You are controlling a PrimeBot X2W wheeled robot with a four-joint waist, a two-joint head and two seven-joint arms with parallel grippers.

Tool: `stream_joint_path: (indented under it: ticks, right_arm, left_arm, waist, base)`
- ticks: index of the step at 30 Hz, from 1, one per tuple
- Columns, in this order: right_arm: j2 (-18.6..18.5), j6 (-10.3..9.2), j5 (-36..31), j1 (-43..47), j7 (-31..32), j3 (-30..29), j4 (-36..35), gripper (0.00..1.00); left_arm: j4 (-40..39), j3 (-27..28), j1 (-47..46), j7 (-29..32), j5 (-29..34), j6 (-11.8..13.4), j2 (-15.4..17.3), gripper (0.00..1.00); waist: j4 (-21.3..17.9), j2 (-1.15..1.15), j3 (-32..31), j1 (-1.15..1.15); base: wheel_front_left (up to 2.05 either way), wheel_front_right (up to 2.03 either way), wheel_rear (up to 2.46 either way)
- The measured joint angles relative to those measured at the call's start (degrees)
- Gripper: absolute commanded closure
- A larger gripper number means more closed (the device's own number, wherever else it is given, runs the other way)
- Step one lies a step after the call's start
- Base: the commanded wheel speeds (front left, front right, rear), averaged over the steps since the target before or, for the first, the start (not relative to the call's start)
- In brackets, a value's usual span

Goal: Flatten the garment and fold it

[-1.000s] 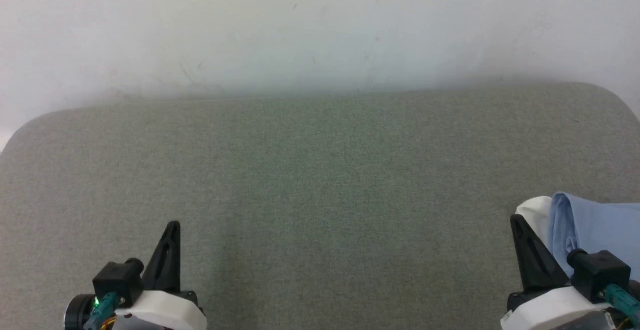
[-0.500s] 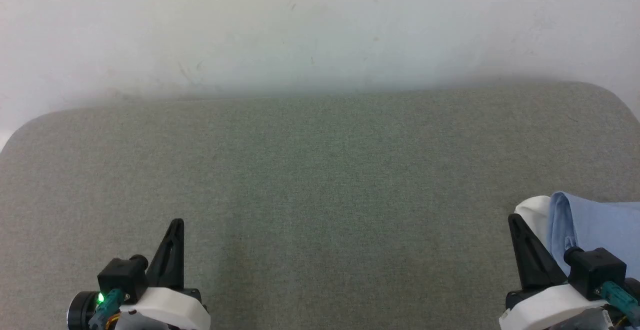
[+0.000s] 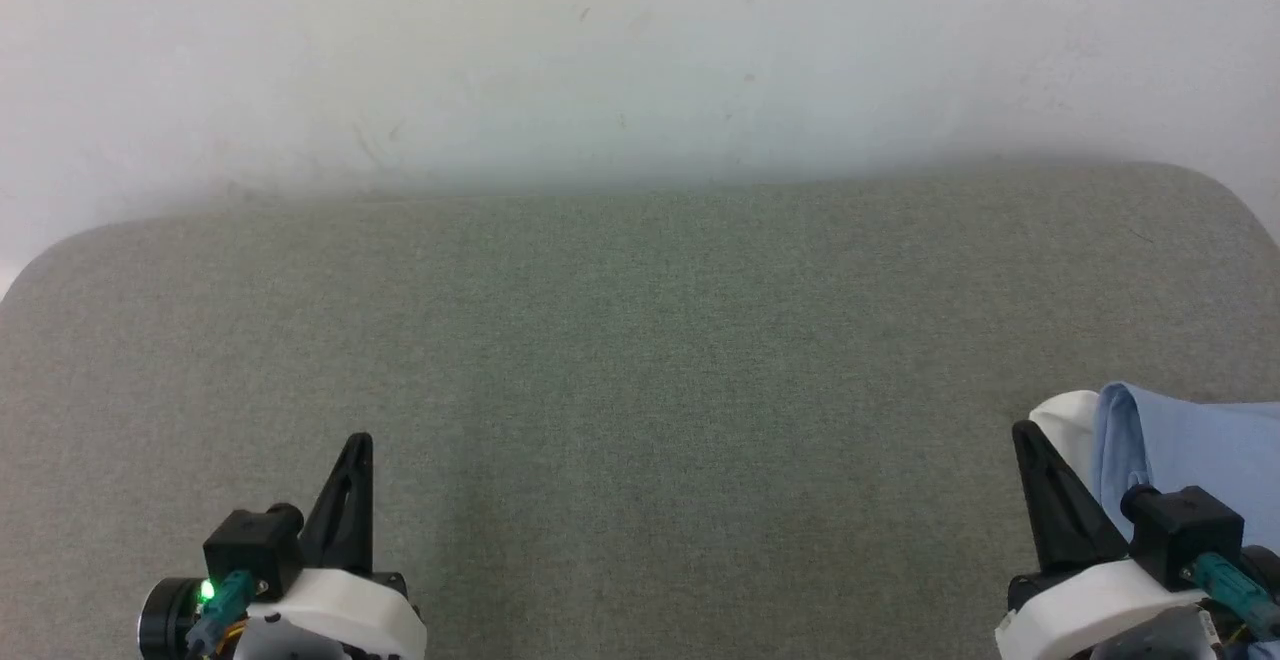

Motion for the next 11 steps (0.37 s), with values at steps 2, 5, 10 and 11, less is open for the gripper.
stream_joint_path:
  ticks: [2,5,10,11]
  right_arm:
    - [0.0,0.0,-0.2,-0.1,0.3,0.0,0.1,1.0]
    - [0.0,0.0,-0.3,-0.2,0.4,0.1,0.2,1.0]
    - [0.0,0.0,-0.6,-0.9,0.4,0.1,0.3,1.0]
    - [0.0,0.0,-0.7,-1.0,0.4,0.1,0.4,1.0]
  left_arm:
    - [-0.2,0.0,0.0,0.0,0.2,0.0,-0.1,1.0]
    - [-0.4,0.0,0.0,0.5,0.5,0.1,-0.3,1.0]
    - [-0.9,0.0,0.0,1.1,1.1,0.1,-0.4,1.0]
    - [-1.0,0.0,-0.1,1.2,1.3,0.2,-0.5,1.0]
  waist:
    - [0.0,0.0,0.0,0.0]
    - [-0.1,0.0,0.0,0.0]
    - [-0.1,0.0,0.0,0.0]
    - [-0.1,0.0,0.0,0.0]
  base:
    - [0.0,0.0,0.0]
    - [0.0,0.0,0.0]
    - [0.0,0.0,0.0]
    - [0.0,0.0,0.0]
